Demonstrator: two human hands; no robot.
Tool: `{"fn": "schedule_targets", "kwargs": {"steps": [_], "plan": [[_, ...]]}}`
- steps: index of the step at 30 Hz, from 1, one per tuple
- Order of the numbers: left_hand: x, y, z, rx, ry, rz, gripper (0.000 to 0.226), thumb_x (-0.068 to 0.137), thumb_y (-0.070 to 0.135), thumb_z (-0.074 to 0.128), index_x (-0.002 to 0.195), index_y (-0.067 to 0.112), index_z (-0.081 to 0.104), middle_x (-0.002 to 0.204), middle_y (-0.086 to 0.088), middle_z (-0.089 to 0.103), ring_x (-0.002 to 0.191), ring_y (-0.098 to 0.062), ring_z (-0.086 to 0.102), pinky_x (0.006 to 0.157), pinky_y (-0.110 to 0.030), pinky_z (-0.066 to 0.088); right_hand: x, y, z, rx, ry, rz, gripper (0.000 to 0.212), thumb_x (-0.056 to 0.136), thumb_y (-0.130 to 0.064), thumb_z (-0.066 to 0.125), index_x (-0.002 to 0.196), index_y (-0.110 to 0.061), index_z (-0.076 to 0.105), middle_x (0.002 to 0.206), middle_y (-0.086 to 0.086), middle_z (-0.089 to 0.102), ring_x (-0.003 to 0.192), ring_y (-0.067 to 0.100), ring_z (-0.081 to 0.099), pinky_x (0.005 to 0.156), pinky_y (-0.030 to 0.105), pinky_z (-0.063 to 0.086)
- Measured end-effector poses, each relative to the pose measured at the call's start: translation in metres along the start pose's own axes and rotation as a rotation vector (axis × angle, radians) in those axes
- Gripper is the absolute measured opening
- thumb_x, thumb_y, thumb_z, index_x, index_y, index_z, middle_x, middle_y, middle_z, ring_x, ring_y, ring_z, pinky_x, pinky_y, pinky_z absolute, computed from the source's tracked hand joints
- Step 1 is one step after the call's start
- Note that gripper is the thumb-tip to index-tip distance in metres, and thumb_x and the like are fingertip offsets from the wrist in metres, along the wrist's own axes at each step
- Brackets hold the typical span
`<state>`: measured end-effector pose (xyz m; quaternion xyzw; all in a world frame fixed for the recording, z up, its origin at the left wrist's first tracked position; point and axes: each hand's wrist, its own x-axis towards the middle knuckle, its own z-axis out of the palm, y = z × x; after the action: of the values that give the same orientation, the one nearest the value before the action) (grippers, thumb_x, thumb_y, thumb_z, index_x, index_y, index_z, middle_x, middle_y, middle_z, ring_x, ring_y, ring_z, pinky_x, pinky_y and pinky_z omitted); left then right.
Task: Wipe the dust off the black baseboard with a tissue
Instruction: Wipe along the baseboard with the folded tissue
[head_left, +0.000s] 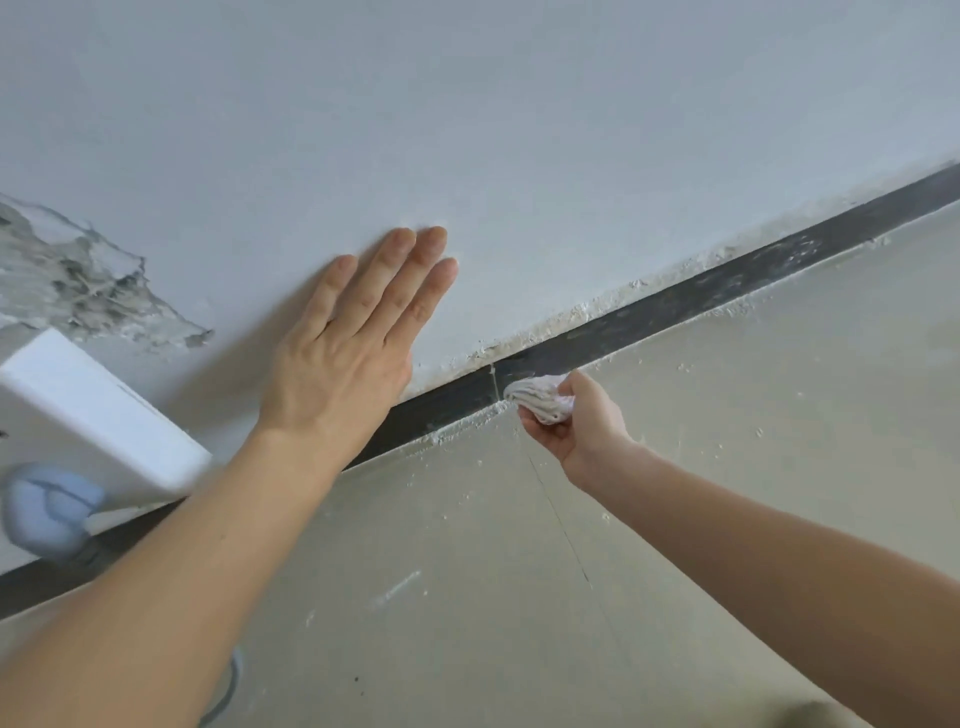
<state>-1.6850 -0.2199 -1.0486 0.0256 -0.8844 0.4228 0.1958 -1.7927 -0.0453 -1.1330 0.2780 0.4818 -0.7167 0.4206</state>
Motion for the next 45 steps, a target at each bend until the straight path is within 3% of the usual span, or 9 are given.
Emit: {"fn": "schedule_targets", "kwargs": {"steps": [7,18,24,28,31,35,38,42,45], "plan": [[-0.010,-0.001,0.004,0.123,-0.047,0.038,0.089,0.091,0.034,0.057,0.155,0.018,-0.003,0.158,-0.007,-0.022,0.144,-0.026,-0.023,0.116,-0.037,-0.001,0.009,0.062,0.020,-0.299,-0.225,0.229,0.023,0.083,-0.002,0.054,0.105,0.006,0.057,0.098,0.023,0.066,0.078,0.030,0.067,0.055,0.027,0.057],[-0.008,-0.001,0.010,0.193,-0.034,0.040,0.081,0.095,0.051,0.043,0.155,0.020,0.000,0.157,-0.009,-0.024,0.142,-0.030,-0.027,0.115,-0.041,-0.012,0.028,0.004,0.004,0.145,-0.133,0.089,0.029,0.088,0.006,0.044,0.114,0.011,0.056,0.102,0.030,0.067,0.082,0.034,0.069,0.069,0.038,0.060],[-0.008,0.016,0.011,0.042,-0.045,-0.095,0.083,0.095,0.043,0.051,0.155,0.023,-0.002,0.156,-0.003,-0.028,0.142,-0.026,-0.030,0.114,-0.041,-0.020,0.026,-0.023,-0.034,0.263,0.019,-0.018,0.032,0.086,0.000,0.047,0.115,0.007,0.058,0.099,0.024,0.069,0.084,0.032,0.071,0.067,0.034,0.061],[-0.007,0.019,0.008,-0.096,-0.045,-0.129,0.086,0.094,0.034,0.057,0.154,0.025,-0.003,0.157,0.003,-0.025,0.143,-0.020,-0.028,0.115,-0.038,-0.019,0.015,0.014,-0.012,-0.037,-0.108,0.136,0.027,0.085,0.001,0.048,0.108,0.008,0.059,0.101,0.026,0.069,0.085,0.032,0.069,0.067,0.033,0.061],[-0.006,0.025,0.005,-0.198,-0.042,-0.177,0.083,0.096,0.026,0.055,0.154,0.027,-0.003,0.157,0.007,-0.024,0.143,-0.017,-0.026,0.115,-0.037,-0.018,0.011,0.035,0.016,-0.030,-0.225,0.180,0.019,0.090,0.001,0.049,0.106,0.005,0.058,0.098,0.025,0.067,0.079,0.027,0.068,0.068,0.032,0.061],[-0.006,0.026,0.003,-0.263,-0.042,-0.213,0.092,0.090,0.014,0.064,0.153,0.028,-0.002,0.157,0.010,-0.023,0.143,-0.016,-0.026,0.116,-0.036,-0.019,0.021,0.009,0.020,0.138,-0.139,0.058,0.017,0.090,0.005,0.046,0.102,0.007,0.058,0.092,0.026,0.067,0.064,0.025,0.068,0.061,0.029,0.061],[-0.005,0.027,0.003,-0.303,-0.056,-0.235,0.106,0.080,0.005,0.073,0.153,0.028,-0.001,0.157,0.011,-0.024,0.143,-0.015,-0.026,0.116,-0.036,-0.020,0.028,-0.023,-0.008,0.211,-0.023,-0.106,0.018,0.090,0.006,0.045,0.099,0.010,0.060,0.098,0.026,0.066,0.073,0.026,0.068,0.070,0.031,0.060],[-0.004,0.027,0.002,-0.344,-0.051,-0.225,0.097,0.085,0.007,0.066,0.152,0.028,0.000,0.157,0.012,-0.023,0.143,-0.015,-0.026,0.116,-0.036,-0.020,0.014,-0.020,-0.036,-0.229,0.200,-0.368,0.018,0.091,-0.005,0.044,0.086,0.001,0.061,0.085,0.016,0.064,0.072,0.028,0.070,0.072,0.043,0.060],[-0.005,0.026,0.001,-0.358,-0.043,-0.212,0.094,0.085,0.010,0.060,0.152,0.028,-0.003,0.157,0.012,-0.022,0.144,-0.015,-0.025,0.116,-0.036,-0.019,-0.010,0.022,-0.024,-0.681,0.013,-0.570,0.016,0.095,-0.015,0.045,0.088,-0.006,0.056,0.072,0.002,0.062,0.060,0.011,0.062,0.053,0.024,0.053]]}}
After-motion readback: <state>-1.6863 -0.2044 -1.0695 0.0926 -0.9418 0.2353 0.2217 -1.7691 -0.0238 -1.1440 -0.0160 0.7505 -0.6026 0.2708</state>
